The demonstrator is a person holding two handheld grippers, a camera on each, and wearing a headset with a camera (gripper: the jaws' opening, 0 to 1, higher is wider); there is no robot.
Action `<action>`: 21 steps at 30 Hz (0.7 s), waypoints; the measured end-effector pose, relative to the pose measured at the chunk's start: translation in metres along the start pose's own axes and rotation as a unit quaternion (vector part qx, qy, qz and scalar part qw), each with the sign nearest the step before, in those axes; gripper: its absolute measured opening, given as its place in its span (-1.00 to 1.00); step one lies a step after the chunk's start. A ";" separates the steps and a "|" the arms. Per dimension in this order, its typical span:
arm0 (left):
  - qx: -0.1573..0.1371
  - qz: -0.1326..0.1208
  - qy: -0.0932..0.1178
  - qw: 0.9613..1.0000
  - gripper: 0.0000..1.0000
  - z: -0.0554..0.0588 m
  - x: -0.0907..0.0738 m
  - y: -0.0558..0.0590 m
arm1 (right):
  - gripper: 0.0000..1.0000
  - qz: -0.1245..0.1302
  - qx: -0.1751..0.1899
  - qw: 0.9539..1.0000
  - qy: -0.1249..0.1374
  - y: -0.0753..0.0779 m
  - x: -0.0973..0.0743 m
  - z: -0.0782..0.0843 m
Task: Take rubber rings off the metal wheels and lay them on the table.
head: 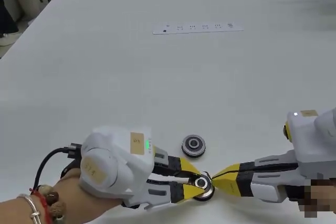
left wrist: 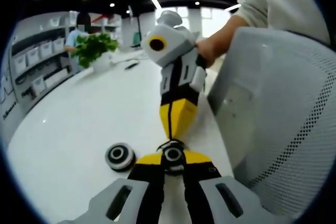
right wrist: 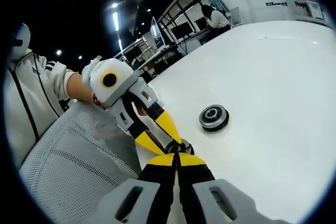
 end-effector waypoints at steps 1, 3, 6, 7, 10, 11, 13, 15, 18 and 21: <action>0.000 0.000 0.000 1.000 -0.74 0.000 0.000 0.000 | -1.00 -0.001 -0.001 1.000 0.000 0.000 0.000 0.000; 0.000 0.000 0.000 1.000 -0.74 0.000 0.000 0.000 | -1.00 0.000 -0.007 1.000 0.000 -0.001 0.000 0.000; 0.001 -0.002 -0.001 1.000 -0.74 0.001 0.000 0.000 | -1.00 0.001 -0.013 1.000 -0.003 -0.001 0.000 -0.001; 0.002 -0.002 -0.001 1.000 -0.74 0.001 0.000 0.000 | -1.00 0.001 -0.015 1.000 -0.004 -0.001 0.001 -0.001; 0.003 -0.003 -0.003 1.000 -0.74 0.001 0.000 0.000 | -1.00 0.002 -0.020 1.000 -0.006 -0.001 0.001 -0.001; 0.002 -0.003 -0.003 1.000 -0.74 0.001 0.000 0.000 | -1.00 0.005 -0.027 1.000 -0.007 -0.001 0.000 -0.001; 0.003 -0.004 -0.003 1.000 -0.74 0.001 0.000 0.000 | -1.00 0.006 -0.034 0.999 -0.009 -0.003 0.001 -0.002; 0.003 -0.005 -0.003 1.000 -0.74 0.001 0.000 0.000 | -1.00 0.005 -0.035 0.999 -0.010 -0.002 0.001 -0.002; 0.005 -0.006 -0.005 1.000 -0.74 0.000 0.000 0.000 | -1.00 0.001 -0.033 0.999 -0.008 -0.003 0.001 -0.003; 0.007 -0.008 -0.006 1.000 -0.74 0.000 0.000 0.000 | -1.00 0.003 -0.038 0.999 -0.010 -0.002 0.000 -0.003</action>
Point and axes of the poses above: the centre of the closed fingertips' face, and the gripper's own axes: x roughly forward along the fingers, y roughly to its right, z roughly out of its underside, the point moved 5 cm from there along -x, roughly backward along the fingers, and after that the axes turned 3 degrees about z, right-handed, at the moved point
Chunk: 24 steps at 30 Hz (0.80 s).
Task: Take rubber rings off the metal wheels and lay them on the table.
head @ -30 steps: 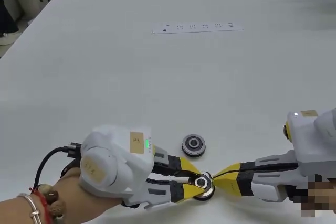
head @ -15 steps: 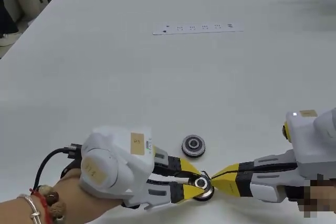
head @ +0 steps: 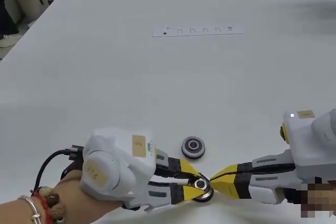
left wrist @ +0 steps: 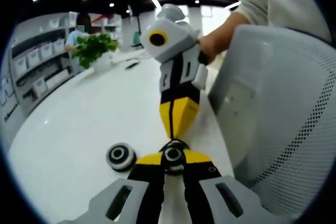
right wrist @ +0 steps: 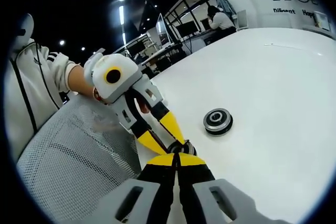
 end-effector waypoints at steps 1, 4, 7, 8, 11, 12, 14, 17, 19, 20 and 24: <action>-0.001 -0.001 -0.001 1.000 -0.74 0.000 0.000 0.000 | -1.00 0.000 0.000 1.000 0.000 0.000 0.000 0.000; -0.001 -0.003 -0.002 1.000 -0.74 0.000 0.000 0.000 | -1.00 0.001 0.003 1.000 -0.002 0.002 0.000 0.000; 0.004 -0.005 -0.003 1.000 -0.73 0.000 0.000 0.000 | -1.00 0.002 0.003 1.000 -0.004 0.001 0.000 -0.001; 0.005 -0.005 -0.004 1.000 -0.73 0.000 0.000 0.000 | -1.00 0.001 0.004 1.000 -0.005 0.001 0.000 -0.001; 0.010 -0.007 -0.008 1.000 -0.73 0.000 0.000 0.000 | -1.00 0.003 0.004 1.000 -0.008 0.002 0.001 -0.002; 0.011 -0.007 -0.010 1.000 -0.73 0.000 0.000 0.000 | -1.00 0.003 0.003 1.000 -0.009 0.002 0.000 -0.002; 0.013 -0.007 -0.015 1.000 -0.73 -0.001 0.000 -0.001 | -1.00 0.005 0.002 1.000 -0.011 0.002 0.001 -0.001; 0.021 0.001 -0.025 0.999 -0.72 -0.002 0.001 -0.003 | -1.00 0.011 -0.002 1.000 -0.014 0.004 0.001 0.000; 0.020 0.004 -0.036 0.999 -0.71 -0.003 0.000 -0.003 | -1.00 0.011 -0.002 1.000 -0.015 0.003 0.001 -0.001; 0.022 0.006 -0.039 0.999 -0.71 -0.003 0.000 -0.003 | -1.00 0.011 -0.003 1.000 -0.015 0.003 0.001 -0.001; 0.025 0.003 -0.046 0.999 -0.61 -0.005 -0.007 -0.004 | -1.00 0.011 -0.006 1.000 -0.016 0.003 0.002 -0.002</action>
Point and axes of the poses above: the centre of the closed fingertips' face, and the gripper's own axes: x roughly forward along the fingers, y roughly to its right, z roughly out of its underside, the point moved 5 cm from there along -x, roughly backward along the fingers, and after that the axes turned 3 degrees about z, right-handed, at the moved point
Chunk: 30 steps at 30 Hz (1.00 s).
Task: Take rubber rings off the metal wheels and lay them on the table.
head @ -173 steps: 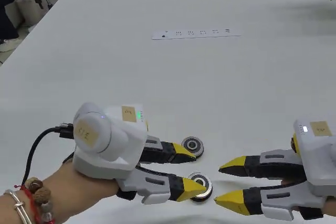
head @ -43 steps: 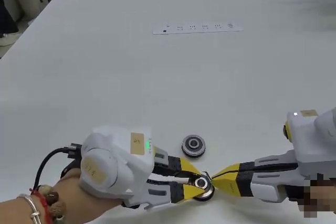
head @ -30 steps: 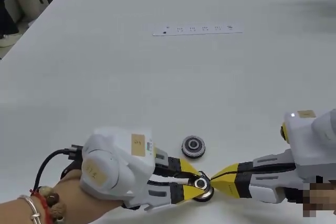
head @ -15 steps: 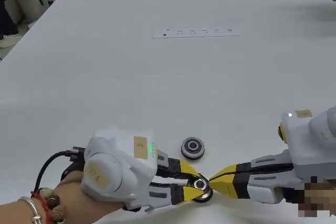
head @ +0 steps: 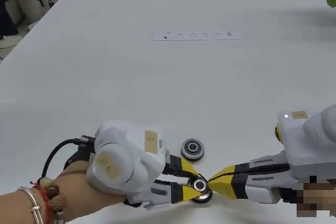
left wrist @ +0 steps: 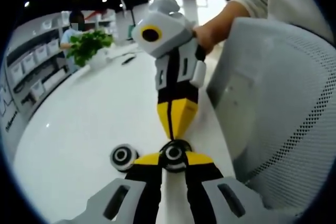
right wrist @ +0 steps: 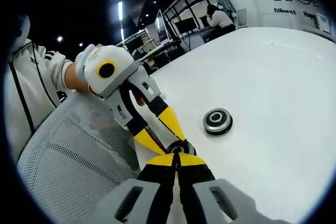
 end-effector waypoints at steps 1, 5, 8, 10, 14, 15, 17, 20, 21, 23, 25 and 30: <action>-0.002 0.000 0.001 1.000 -0.56 -0.001 -0.002 0.000 | -1.00 0.000 -0.001 1.000 0.000 0.000 0.000 0.000; -0.015 -0.001 0.009 1.000 -0.42 -0.004 -0.015 -0.001 | -1.00 -0.002 0.001 1.000 0.006 -0.002 -0.003 -0.005; -0.032 0.002 0.019 0.999 -0.34 -0.009 -0.026 -0.002 | -1.00 0.003 -0.002 1.000 0.006 -0.002 -0.005 -0.007; -0.044 0.001 0.025 0.999 -0.22 -0.012 -0.035 -0.002 | -1.00 0.001 0.000 1.000 0.007 -0.004 -0.007 -0.008; -0.055 -0.011 0.043 0.997 0.03 -0.016 -0.051 -0.001 | -1.00 0.008 -0.012 1.000 0.003 -0.008 -0.012 -0.008; -0.057 -0.015 0.048 0.997 0.06 -0.017 -0.054 -0.001 | -1.00 0.008 -0.011 1.000 0.003 -0.010 -0.014 -0.008; -0.063 -0.019 0.056 0.996 0.13 -0.018 -0.062 -0.001 | -1.00 0.009 -0.009 1.000 0.004 -0.014 -0.018 -0.008; -0.070 -0.034 0.063 0.995 0.28 -0.019 -0.074 -0.001 | -1.00 0.014 -0.015 1.000 0.002 -0.018 -0.025 -0.008; -0.072 -0.039 0.068 0.994 0.30 -0.019 -0.079 -0.001 | -1.00 0.015 -0.015 1.000 0.002 -0.020 -0.027 -0.008; -0.074 -0.043 0.076 0.993 0.35 -0.020 -0.087 0.000 | -1.00 0.019 -0.017 1.000 0.001 -0.019 -0.032 -0.008; -0.077 -0.046 0.078 0.993 0.41 -0.020 -0.092 0.001 | -1.00 0.023 -0.018 1.000 0.003 -0.019 -0.036 -0.009; -0.072 -0.063 0.073 0.993 0.51 -0.016 -0.107 0.006 | -1.00 0.031 -0.020 0.999 0.008 -0.025 -0.046 -0.015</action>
Point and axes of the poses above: the centre of the closed fingertips' face, and the gripper's own axes: x roughly forward along the fingers, y roughly to its right, z roughly out of its underside, the point moved 5 cm from there along -x, roughly backward along the fingers, and after that the axes turned 3 degrees about z, right-handed, at the moved point
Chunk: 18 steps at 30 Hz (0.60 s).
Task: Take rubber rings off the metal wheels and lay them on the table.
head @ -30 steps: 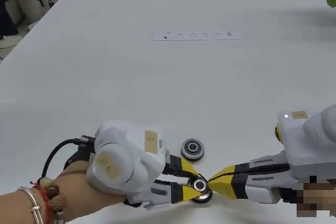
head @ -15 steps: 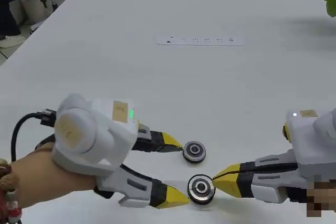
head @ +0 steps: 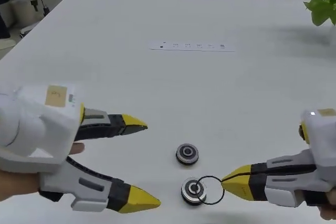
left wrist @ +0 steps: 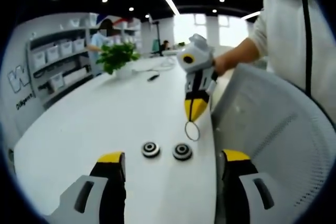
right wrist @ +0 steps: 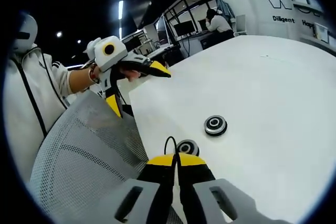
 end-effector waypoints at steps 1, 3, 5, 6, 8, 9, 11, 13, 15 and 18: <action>0.000 -0.001 0.001 1.000 0.55 0.000 -0.001 0.000 | -1.00 0.001 0.000 1.000 0.000 0.000 -0.001 0.000; -0.002 -0.009 0.004 1.000 0.59 0.000 -0.006 0.000 | -1.00 0.004 -0.005 1.000 0.001 -0.002 -0.004 -0.003; -0.010 -0.012 0.011 1.000 0.63 -0.001 -0.011 0.002 | -1.00 0.009 -0.010 1.000 0.003 -0.004 -0.007 -0.006; -0.009 -0.014 0.013 1.000 0.65 -0.001 -0.013 0.003 | -1.00 0.009 -0.010 1.000 0.005 -0.005 -0.008 -0.007; -0.004 -0.025 0.014 1.000 0.70 -0.001 -0.019 0.004 | -1.00 0.011 -0.009 1.000 0.010 -0.007 -0.011 -0.010; -0.003 -0.027 0.014 1.000 0.72 -0.001 -0.021 0.004 | -1.00 0.012 -0.010 1.000 0.011 -0.008 -0.012 -0.011; -0.009 -0.032 0.018 0.999 0.76 0.000 -0.025 0.003 | -1.00 0.013 -0.013 1.000 0.012 -0.010 -0.013 -0.013; -0.014 -0.039 0.021 0.999 0.78 0.002 -0.029 0.002 | -1.00 0.013 -0.016 1.000 0.011 -0.012 -0.015 -0.015; -0.016 -0.048 0.021 0.999 0.79 0.004 -0.033 0.001 | -1.00 0.014 -0.018 1.000 0.011 -0.014 -0.016 -0.017; -0.021 -0.054 0.026 0.998 0.82 0.005 -0.038 0.001 | -1.00 0.015 -0.021 1.000 0.014 -0.016 -0.019 -0.021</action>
Point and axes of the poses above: the centre of the closed fingertips' face, and the gripper's own axes: x roughly forward along the fingers, y roughly to its right, z roughly out of its underside, the point moved 5 cm from there along -x, roughly backward along the fingers, and after that the axes turned 3 degrees about z, right-handed, at the moved point
